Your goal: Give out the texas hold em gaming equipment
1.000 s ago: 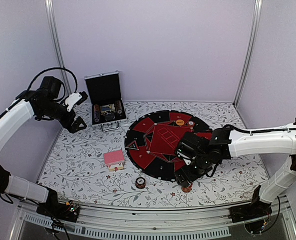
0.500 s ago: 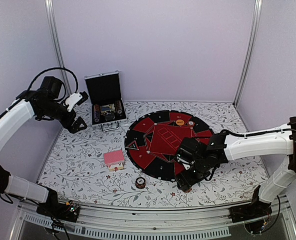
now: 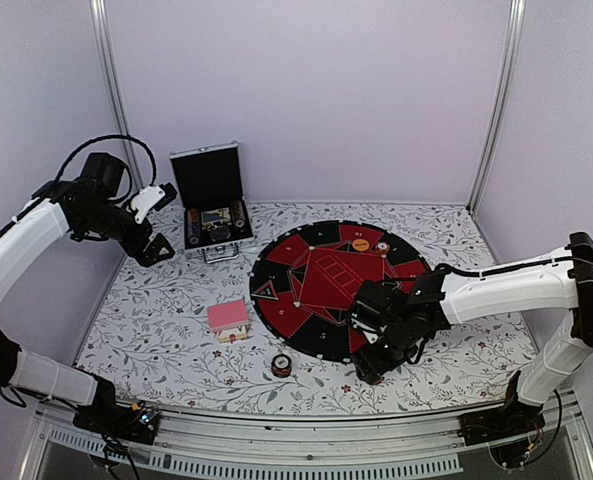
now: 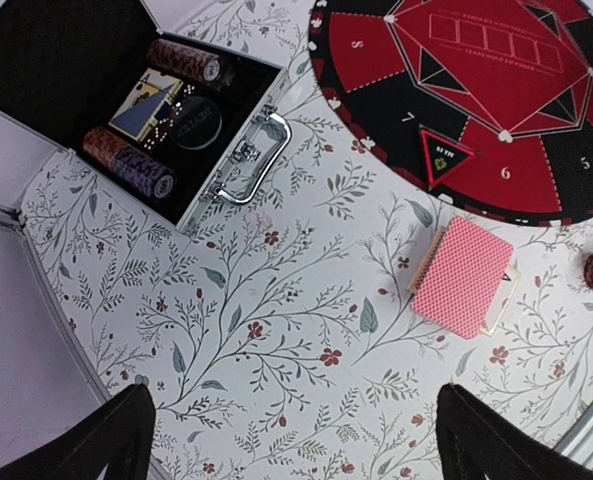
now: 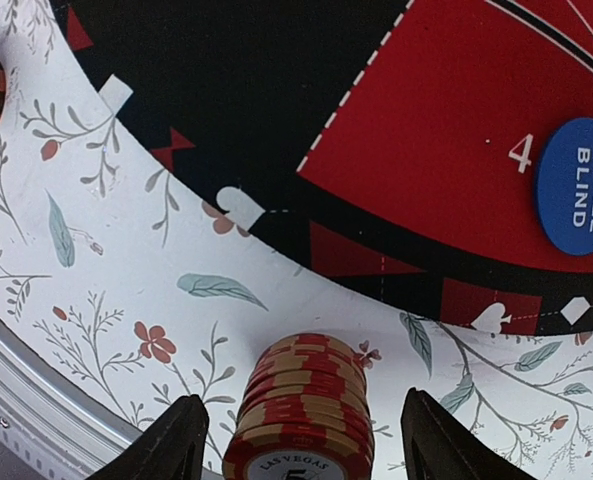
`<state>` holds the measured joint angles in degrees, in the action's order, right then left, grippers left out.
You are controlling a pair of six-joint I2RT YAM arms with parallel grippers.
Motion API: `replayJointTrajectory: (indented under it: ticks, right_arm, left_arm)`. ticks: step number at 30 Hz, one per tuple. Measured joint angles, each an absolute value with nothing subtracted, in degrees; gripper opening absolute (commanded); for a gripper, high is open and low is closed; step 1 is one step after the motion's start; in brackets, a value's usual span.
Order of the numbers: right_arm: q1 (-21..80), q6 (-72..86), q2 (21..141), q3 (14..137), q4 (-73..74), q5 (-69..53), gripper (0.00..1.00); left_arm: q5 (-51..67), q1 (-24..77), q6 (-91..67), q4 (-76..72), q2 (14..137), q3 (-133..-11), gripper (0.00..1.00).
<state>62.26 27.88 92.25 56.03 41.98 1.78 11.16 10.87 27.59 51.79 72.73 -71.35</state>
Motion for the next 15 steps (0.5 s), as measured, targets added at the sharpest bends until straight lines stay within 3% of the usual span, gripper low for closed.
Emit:
replayJointTrajectory:
  ticks: [15]
  right_arm:
    - [62.3,27.4,92.9,55.7,42.0,2.0,0.51]
  left_arm:
    - [11.1,10.9,27.6,51.8,72.7,-71.4,1.0]
